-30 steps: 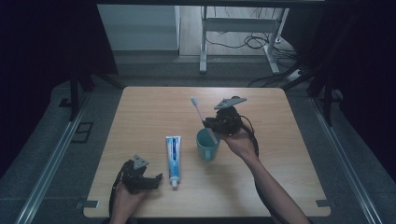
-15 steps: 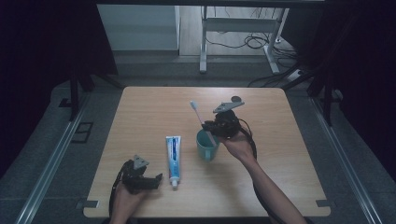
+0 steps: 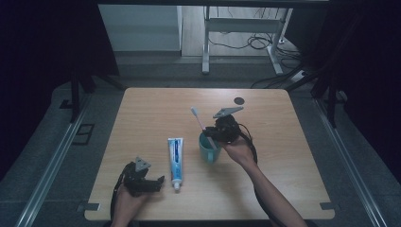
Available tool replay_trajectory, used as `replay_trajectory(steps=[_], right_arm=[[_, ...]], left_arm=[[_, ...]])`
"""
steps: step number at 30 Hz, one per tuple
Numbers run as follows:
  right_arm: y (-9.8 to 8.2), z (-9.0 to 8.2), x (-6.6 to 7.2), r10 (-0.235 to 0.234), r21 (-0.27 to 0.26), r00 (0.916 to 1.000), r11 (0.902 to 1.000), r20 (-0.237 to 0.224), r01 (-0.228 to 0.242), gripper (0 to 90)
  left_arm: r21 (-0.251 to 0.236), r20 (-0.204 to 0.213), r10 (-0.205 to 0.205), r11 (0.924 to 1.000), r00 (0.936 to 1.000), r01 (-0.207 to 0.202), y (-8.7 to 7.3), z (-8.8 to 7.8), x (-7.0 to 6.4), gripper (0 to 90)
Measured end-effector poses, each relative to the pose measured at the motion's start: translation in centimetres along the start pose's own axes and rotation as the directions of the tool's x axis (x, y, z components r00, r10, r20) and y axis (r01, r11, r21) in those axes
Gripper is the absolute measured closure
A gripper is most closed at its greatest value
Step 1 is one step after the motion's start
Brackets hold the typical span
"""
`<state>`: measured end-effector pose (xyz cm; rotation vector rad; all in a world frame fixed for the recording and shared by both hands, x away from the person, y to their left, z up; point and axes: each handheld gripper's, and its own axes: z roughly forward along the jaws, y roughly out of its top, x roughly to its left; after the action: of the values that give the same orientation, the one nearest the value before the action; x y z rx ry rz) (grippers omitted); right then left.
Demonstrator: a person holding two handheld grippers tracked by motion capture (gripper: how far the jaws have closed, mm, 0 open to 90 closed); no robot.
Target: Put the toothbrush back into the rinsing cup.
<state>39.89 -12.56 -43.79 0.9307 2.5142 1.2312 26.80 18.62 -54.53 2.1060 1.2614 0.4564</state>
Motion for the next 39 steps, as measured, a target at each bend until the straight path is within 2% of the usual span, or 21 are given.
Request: replay_trajectory(steps=[39], right_arm=[[-2.5, 1.9, -0.1, 0.011, 0.064, 0.9999, 0.9979, -0.011, -0.01, 74.7]], left_arm=[[0.0, 0.001, 0.0, 1.0, 1.0, 0.0, 0.0, 0.0, 0.0, 4.6]])
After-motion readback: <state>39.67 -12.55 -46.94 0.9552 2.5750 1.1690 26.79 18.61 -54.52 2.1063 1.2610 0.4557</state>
